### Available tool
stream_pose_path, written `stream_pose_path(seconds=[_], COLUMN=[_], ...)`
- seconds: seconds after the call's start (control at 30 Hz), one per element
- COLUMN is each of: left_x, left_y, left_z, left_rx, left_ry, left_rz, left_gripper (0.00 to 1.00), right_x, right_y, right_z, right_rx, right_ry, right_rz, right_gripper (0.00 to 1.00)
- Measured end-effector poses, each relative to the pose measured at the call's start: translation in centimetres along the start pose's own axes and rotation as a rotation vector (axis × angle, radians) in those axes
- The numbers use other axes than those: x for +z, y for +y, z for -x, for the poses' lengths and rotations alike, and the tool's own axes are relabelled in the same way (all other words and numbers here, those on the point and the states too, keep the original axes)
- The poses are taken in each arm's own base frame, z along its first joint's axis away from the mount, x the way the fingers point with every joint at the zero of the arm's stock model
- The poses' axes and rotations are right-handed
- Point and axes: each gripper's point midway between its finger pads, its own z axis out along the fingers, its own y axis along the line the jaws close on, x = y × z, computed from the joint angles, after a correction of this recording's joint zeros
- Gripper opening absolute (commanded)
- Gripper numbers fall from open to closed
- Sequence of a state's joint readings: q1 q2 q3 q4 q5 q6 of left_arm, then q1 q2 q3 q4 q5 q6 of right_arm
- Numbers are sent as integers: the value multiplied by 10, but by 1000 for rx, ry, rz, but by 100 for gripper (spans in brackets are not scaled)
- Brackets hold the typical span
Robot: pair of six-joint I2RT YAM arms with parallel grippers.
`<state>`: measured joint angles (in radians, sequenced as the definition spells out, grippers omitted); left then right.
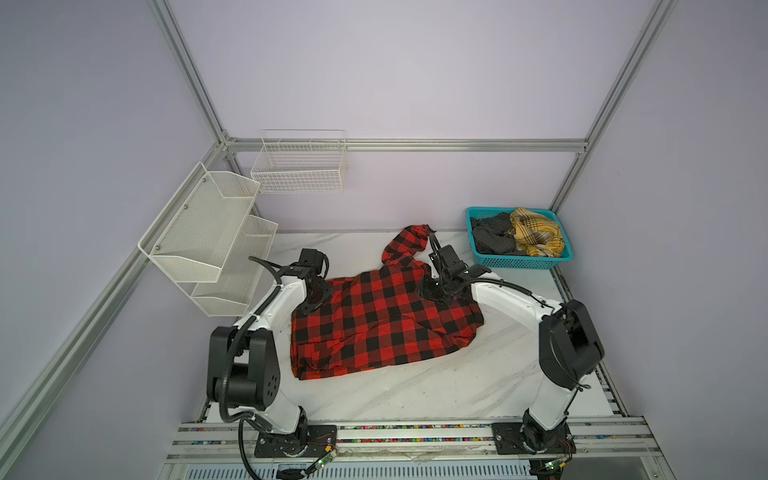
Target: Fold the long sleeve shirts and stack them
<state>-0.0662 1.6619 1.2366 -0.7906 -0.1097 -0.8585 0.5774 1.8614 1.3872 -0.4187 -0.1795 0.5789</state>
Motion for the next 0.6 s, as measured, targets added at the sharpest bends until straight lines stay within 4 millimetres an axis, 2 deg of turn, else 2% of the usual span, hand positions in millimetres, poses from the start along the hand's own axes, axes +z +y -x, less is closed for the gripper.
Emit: stream_pose_path(seconds=[0.13,0.23,0.33,0.4,0.6], left_x=[27,48,73,89,90], left_y=[-11,-25,-31,-28,-37], left_z=[19,27,23,14,20], left_rx=[21,54,73,85,85], left_ry=[27,39,79,116,101], left_rz=[2,-15,-21,0,-39], left_gripper=[28,23,22,22,23], right_x=[41,53,54,52,46], right_y=[-32,-52,-56,-58,-59], right_z=[-7,-15,-13,-14,-24], right_rx=[22,40,58,72,92], right_ry=[42,50,30,19,45], right_rz=[-91,-148,-154,-154,-137], right_gripper=[38,37,38,35,35])
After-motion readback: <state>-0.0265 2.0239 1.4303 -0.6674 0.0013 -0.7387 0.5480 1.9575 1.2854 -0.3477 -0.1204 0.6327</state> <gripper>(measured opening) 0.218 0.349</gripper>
